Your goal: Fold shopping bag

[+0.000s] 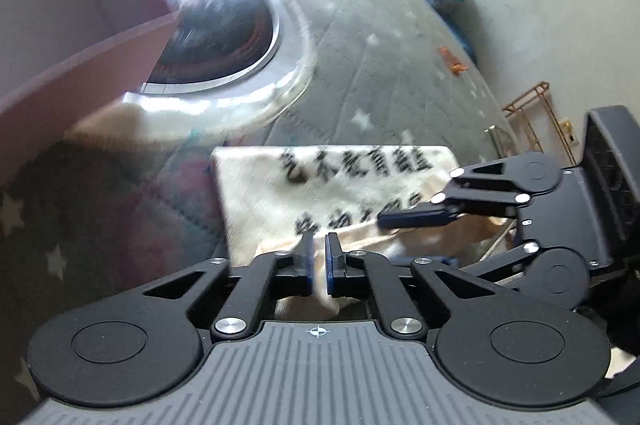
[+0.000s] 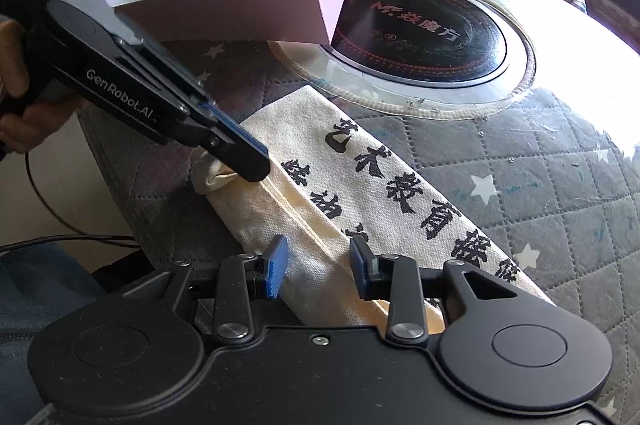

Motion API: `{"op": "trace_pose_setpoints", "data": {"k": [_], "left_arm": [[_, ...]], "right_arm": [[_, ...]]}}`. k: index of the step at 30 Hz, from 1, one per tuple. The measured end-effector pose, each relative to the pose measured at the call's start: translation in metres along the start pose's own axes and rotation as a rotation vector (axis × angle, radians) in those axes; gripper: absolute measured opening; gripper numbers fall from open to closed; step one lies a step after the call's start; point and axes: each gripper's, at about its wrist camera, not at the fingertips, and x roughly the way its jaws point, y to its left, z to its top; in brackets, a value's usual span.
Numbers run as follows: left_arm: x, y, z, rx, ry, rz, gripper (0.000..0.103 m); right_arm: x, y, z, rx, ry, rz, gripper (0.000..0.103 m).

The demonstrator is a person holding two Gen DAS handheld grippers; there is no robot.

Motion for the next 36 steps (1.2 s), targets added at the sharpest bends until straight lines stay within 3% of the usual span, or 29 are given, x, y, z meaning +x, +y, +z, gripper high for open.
{"op": "trace_pose_setpoints", "data": {"k": [6, 17, 22, 28, 36], "left_arm": [[0.001, -0.017, -0.007, 0.088, 0.032, -0.026, 0.007], [0.028, -0.009, -0.012, 0.044, 0.075, -0.007, 0.003], [0.031, -0.011, -0.010, 0.052, 0.086, 0.005, 0.003], [0.031, -0.010, -0.009, 0.047, 0.092, -0.001, 0.003], [0.032, -0.009, -0.008, 0.049, 0.098, -0.007, 0.003]], "right_arm": [[-0.002, 0.000, -0.001, -0.003, -0.006, -0.002, 0.037], [-0.011, -0.002, -0.007, -0.014, -0.039, -0.014, 0.037], [-0.052, -0.007, -0.020, 0.003, -0.079, -0.036, 0.037], [-0.075, 0.000, -0.038, -0.014, -0.050, -0.057, 0.037], [-0.073, -0.006, -0.047, 0.012, -0.019, -0.125, 0.034]]}}
